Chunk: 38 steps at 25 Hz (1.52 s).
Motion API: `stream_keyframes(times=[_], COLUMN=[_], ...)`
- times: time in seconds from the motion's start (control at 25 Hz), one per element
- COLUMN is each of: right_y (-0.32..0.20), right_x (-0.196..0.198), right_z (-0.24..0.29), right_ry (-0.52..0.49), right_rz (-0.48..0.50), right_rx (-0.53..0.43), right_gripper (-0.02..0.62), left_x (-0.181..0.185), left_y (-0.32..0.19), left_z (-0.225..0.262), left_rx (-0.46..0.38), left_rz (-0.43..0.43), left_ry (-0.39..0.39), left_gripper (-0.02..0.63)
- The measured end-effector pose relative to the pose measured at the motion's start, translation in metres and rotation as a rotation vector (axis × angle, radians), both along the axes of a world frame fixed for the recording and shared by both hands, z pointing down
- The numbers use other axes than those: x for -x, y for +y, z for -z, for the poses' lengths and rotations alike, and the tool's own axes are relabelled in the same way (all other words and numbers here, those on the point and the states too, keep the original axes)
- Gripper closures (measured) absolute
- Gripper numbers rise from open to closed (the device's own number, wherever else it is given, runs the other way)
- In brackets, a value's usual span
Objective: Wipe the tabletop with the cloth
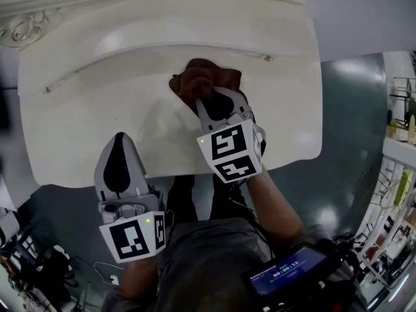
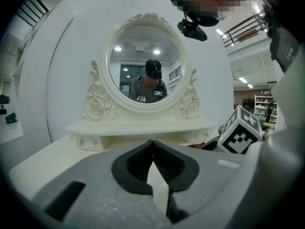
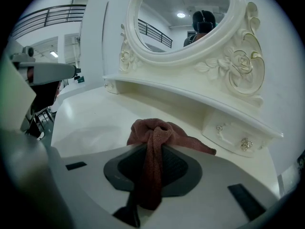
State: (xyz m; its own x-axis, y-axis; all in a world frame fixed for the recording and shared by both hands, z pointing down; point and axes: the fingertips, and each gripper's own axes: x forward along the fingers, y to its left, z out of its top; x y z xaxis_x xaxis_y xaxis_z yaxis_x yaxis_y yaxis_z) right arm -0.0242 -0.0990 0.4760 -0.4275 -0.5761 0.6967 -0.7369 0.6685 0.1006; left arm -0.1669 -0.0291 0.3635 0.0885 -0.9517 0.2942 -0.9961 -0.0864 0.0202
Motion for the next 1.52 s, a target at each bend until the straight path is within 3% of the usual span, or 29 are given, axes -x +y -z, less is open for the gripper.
stream_keyframes(times=[1.0,1.52], right_y=[-0.016,-0.007], right_x=[-0.169,-0.307], right_z=[-0.004,-0.006], right_ry=[-0.029,0.016], right_rz=[-0.165,-0.343], right_rx=[0.006,-0.004], right_gripper=[0.515,0.515], left_x=[-0.166,-0.278], left_y=[-0.04,-0.056], left_z=[0.0,0.009], left_rx=[0.014,-0.015], left_rz=[-0.176,-0.314], left_ry=[-0.029,-0.031], left_gripper=[0.592,0.592])
